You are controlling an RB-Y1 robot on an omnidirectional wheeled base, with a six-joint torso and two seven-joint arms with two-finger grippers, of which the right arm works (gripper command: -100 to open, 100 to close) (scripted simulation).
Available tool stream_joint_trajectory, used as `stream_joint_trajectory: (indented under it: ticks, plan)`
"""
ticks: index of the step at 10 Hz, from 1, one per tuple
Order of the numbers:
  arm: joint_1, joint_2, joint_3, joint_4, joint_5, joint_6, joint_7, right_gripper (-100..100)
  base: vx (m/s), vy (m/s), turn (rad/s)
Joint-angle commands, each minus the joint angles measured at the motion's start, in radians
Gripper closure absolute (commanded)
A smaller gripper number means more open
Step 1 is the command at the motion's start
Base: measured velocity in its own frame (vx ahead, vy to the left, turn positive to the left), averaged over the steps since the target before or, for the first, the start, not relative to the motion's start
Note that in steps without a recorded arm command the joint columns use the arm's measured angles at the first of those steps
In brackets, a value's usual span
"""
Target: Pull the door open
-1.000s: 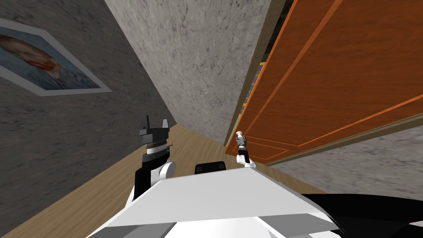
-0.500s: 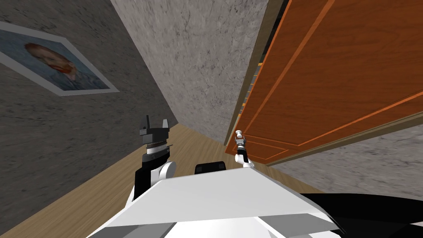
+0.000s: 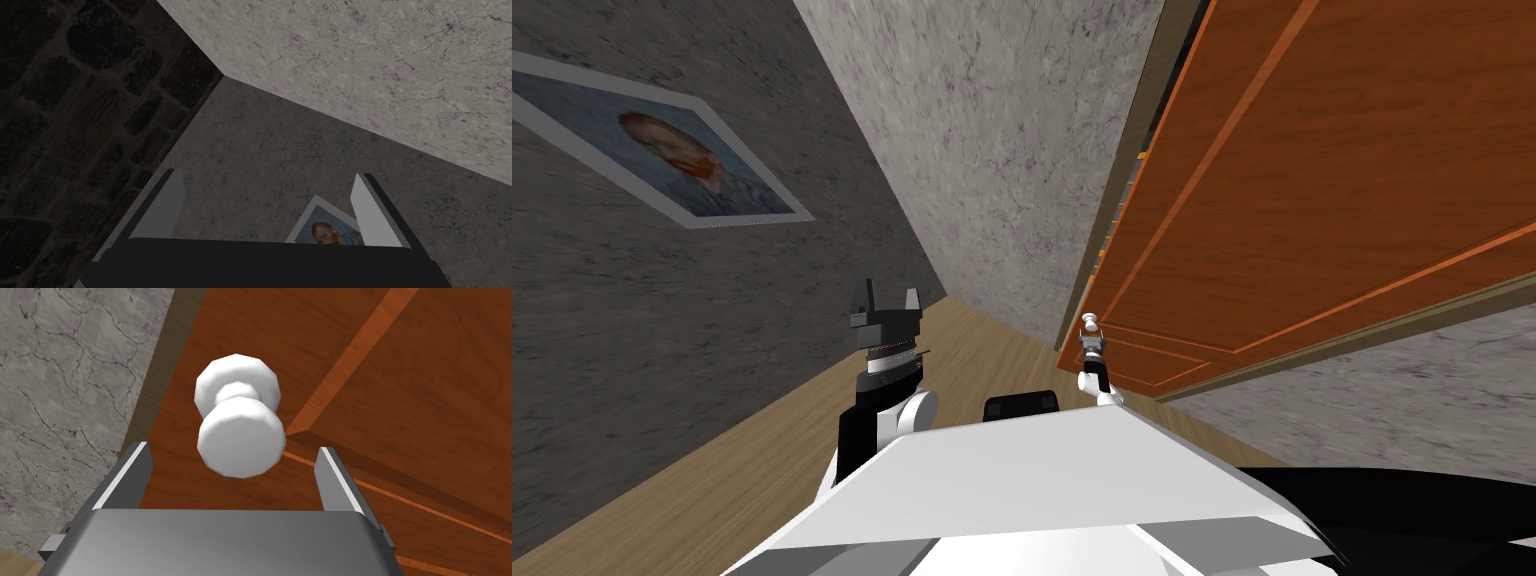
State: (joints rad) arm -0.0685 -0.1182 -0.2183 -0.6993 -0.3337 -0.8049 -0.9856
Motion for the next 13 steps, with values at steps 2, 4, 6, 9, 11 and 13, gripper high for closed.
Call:
stream_joint_trajectory:
  ticks: [2,4,6,9,11,13]
  plan:
    - [-0.007,0.013,0.009,0.001,-0.035,-0.002,-0.075,-100,-0.068,-0.011,0.062]
    - [-0.009,0.018,0.012,0.001,-0.05,-0.002,-0.127,-100,-0.054,-0.009,0.027]
    - [-0.011,0.024,0.016,0.0,-0.065,-0.002,-0.169,-100,-0.063,-0.012,0.045]
    - [-0.016,0.037,0.025,-0.002,-0.1,-0.003,-0.256,-100,-0.07,-0.017,0.043]
    - [-0.019,0.043,0.029,-0.003,-0.116,-0.003,-0.293,-100,-0.074,-0.011,0.036]
    - [-0.02,0.044,0.029,-0.002,-0.119,-0.003,-0.299,-100,-0.047,-0.005,0.018]
